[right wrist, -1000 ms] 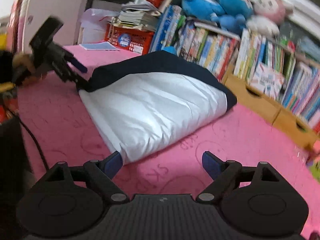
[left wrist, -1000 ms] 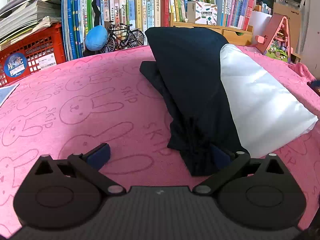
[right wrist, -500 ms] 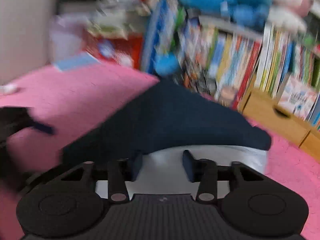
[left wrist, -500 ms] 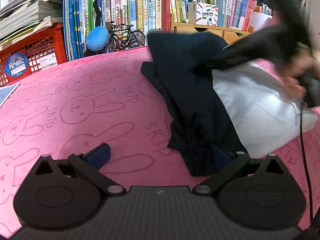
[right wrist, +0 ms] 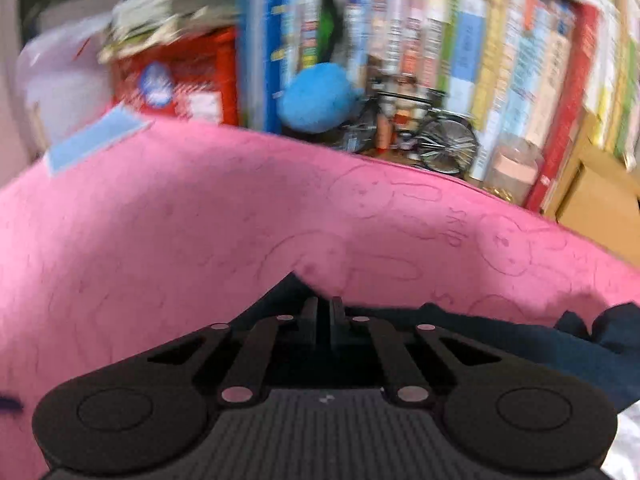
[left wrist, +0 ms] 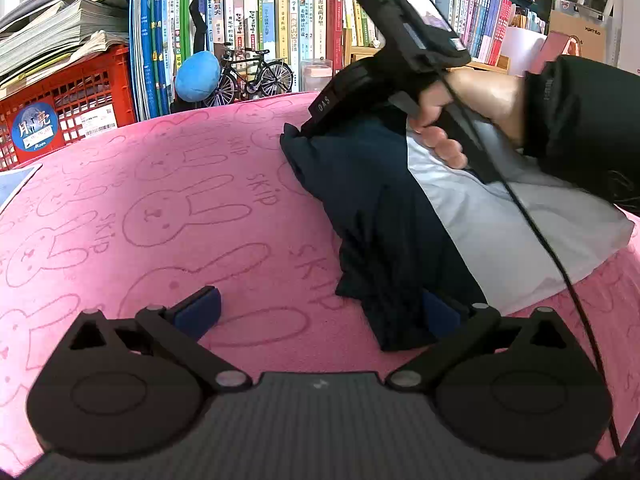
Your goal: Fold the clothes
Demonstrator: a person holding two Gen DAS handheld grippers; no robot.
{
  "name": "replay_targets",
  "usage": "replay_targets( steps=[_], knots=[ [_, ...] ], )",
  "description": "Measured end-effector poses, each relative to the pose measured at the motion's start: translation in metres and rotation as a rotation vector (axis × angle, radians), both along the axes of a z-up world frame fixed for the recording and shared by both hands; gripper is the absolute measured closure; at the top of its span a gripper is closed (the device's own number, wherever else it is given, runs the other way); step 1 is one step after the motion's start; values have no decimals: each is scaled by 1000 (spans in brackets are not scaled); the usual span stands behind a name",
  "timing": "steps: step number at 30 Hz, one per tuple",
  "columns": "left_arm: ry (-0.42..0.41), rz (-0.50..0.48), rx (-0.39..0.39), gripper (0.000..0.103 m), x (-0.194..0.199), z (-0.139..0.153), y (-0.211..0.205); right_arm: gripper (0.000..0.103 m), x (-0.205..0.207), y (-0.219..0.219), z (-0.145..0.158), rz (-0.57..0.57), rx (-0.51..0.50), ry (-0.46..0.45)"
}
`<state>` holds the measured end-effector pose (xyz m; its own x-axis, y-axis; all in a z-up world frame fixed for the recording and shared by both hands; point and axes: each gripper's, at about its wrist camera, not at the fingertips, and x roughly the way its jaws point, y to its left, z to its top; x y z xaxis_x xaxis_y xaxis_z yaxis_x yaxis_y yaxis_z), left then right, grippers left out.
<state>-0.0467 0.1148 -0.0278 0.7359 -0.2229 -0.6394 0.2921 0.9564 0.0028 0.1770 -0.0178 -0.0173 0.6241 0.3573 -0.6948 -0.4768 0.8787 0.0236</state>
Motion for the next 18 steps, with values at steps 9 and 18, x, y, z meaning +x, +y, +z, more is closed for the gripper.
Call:
replay_targets(
  steps=[9, 18],
  knots=[
    [-1, 0, -2, 0, 0, 0, 0, 68, -7, -54, 15, -122, 239, 38],
    [-22, 96, -92, 0, -9, 13, 10, 54, -125, -209, 55, -125, 502, 25]
  ],
)
